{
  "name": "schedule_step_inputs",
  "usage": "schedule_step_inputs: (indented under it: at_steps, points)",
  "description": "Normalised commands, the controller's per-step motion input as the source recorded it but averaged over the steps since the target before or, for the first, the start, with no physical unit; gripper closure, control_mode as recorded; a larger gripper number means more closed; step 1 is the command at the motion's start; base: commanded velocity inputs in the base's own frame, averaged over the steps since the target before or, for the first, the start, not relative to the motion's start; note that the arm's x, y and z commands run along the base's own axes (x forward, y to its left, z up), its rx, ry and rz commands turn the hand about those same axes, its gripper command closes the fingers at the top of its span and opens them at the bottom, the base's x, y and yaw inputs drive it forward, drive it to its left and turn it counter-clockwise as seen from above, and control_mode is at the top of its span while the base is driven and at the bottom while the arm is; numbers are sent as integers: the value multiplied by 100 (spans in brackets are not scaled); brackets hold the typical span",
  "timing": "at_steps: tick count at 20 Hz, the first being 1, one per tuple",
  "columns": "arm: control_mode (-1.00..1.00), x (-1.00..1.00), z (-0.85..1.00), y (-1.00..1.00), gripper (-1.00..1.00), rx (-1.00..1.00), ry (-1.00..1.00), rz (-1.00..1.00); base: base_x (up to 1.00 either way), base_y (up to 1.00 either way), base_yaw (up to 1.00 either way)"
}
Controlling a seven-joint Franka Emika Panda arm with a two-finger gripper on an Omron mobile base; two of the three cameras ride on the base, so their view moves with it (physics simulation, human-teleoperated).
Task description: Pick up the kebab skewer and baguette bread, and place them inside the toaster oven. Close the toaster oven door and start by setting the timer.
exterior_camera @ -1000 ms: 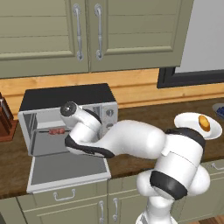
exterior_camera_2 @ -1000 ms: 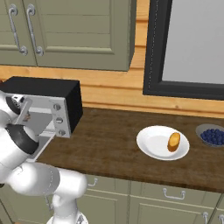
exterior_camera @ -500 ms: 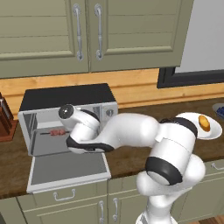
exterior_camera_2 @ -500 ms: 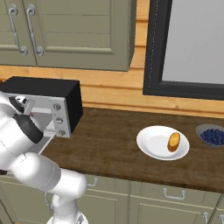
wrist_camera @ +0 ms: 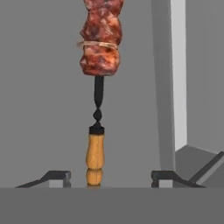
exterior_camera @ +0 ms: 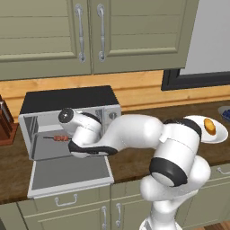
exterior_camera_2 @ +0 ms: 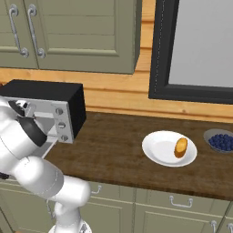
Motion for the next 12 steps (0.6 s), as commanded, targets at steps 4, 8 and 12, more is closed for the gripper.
schedule_step_inputs:
  at_steps: [4, 8, 12]
  points:
    - [-100, 0, 1, -3, -100, 0, 0, 0, 0, 0, 0]
    - [-100, -34, 61, -17, -100, 0, 0, 0, 0, 0, 0]
    - [-100, -97, 66, -57, -100, 3, 0, -3, 0, 0, 0]
